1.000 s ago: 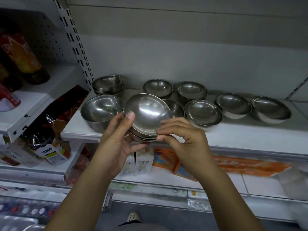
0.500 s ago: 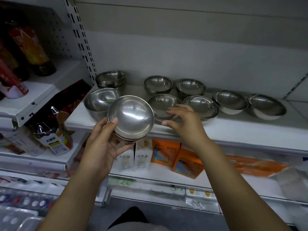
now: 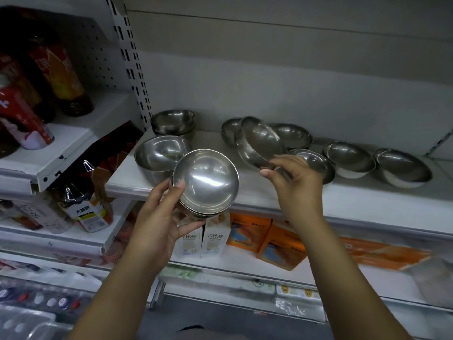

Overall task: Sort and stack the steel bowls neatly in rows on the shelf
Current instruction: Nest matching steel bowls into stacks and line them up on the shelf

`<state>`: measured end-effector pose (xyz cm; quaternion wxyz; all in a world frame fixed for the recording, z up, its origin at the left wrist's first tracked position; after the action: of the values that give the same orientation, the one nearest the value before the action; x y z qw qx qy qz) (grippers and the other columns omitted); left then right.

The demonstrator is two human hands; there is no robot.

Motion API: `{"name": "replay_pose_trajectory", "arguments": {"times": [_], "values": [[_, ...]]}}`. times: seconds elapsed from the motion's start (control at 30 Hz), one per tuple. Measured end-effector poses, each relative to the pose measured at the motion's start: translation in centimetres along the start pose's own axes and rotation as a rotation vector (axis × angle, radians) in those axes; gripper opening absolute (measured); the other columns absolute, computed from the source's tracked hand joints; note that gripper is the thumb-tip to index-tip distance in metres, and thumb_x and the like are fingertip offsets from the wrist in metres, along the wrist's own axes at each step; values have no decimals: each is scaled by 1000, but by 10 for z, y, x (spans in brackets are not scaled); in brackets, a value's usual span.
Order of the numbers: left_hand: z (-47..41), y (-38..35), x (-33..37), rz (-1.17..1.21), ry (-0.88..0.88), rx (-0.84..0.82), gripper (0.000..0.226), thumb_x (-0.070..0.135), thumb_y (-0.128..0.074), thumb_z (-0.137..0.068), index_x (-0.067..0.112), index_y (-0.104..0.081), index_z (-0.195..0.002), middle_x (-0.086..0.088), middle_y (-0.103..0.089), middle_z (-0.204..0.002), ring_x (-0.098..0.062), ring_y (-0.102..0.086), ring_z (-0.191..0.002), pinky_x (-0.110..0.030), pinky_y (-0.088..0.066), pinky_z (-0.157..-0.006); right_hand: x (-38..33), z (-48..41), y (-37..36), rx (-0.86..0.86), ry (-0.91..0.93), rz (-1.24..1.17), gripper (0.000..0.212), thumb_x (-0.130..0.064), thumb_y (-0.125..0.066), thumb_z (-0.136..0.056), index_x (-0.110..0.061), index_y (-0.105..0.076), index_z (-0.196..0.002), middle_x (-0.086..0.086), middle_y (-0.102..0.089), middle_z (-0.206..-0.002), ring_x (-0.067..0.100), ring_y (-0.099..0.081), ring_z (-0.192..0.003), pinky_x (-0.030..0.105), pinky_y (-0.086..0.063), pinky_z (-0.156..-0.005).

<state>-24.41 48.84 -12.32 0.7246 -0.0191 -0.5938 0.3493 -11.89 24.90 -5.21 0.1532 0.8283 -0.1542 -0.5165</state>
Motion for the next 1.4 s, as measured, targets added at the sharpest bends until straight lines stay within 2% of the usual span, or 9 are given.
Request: {"name": "replay_pose_trajectory", "arguments": {"times": [0.17,0.3,0.47,0.7,0.83,1.0,1.13,1.2,1.4], "values": [[-11,-10,2,-30,49,-61,42,32,-67,-95,24,-60,-135,-5,-70,-131,-32,-71,-113,-51,-62,-80,-31,22,1,-44,158,-93,14,-9,-80,-81,-15,-80,-93,-7,-72,-106,6,-60,-118,15,-42,-102],[-21,-21,4,-54,76,-111,54,39,-71,-86,26,-60,-137,-5,-68,-133,-32,-70,-115,-50,-62,-78,-38,38,-3,-36,209,-42,8,-9,-79,-81,-13,-81,-89,-7,-75,-98,13,-61,-119,25,-45,-102],[-32,-26,2,-109,108,-144,64,43,-74,-83,26,-56,-141,-5,-67,-135,-30,-71,-114,-50,-62,-79,-45,48,-9,-46,312,119,11,-6,-75,-82,-8,-79,-92,-2,-75,-99,18,-58,-122,19,-42,-103],[-41,-31,4,-162,139,-186,51,43,-71,-90,23,-59,-136,-1,-72,-127,-25,-74,-108,-52,-63,-79,-50,55,-19,-37,300,301,17,-11,-78,-83,-20,-81,-97,0,-61,-137,24,-36,-143,22,-33,-114],[-45,-29,6,-164,160,-206,50,43,-71,-90,22,-61,-134,-3,-72,-127,-27,-74,-109,-53,-63,-78,-54,59,-27,-93,164,260,32,-15,-82,-80,-30,-78,-108,-2,-37,-160,23,-21,-151,14,-22,-116],[-48,-30,9,-172,176,-252,46,42,-69,-91,22,-62,-132,-3,-72,-127,-29,-73,-108,-49,-63,-75,-56,61,-28,-72,-74,-94,67,-36,-76,-82,-37,-50,-144,-19,-31,-161,1,-25,-149,34,-32,-118],[-48,-30,9,-183,189,-273,40,40,-69,-92,23,-65,-129,-2,-72,-126,-28,-73,-109,-52,-63,-77,-40,48,-30,36,-321,-254,66,-51,-61,-88,-40,-41,-150,-25,-44,-150,-9,-41,-136,15,-42,-105],[-47,-32,10,-183,195,-291,39,41,-67,-93,25,-65,-129,0,-73,-126,-27,-73,-110,-53,-63,-79,-31,43,-38,10,-408,-257,58,-56,-56,-92,-46,-42,-147,-28,-45,-144,-7,-43,-132,16,-40,-101],[-48,-49,11,-126,240,-347,50,54,-58,-92,25,-63,-132,-2,-74,-125,-24,-73,-111,-46,-63,-75,-21,28,-53,-7,-397,-333,35,-43,-43,-105,-36,-54,-138,-31,-59,-124,-28,-50,-105,-5,-39,-80]]}}
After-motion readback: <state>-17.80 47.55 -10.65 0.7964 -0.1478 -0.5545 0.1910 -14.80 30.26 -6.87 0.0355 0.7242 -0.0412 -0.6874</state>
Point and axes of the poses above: each hand's wrist, its own z-axis away from the middle knuckle, its own y-axis out of the back of the hand, x = y × z, the point moved 8 cm from there along -z, towards the middle knuckle
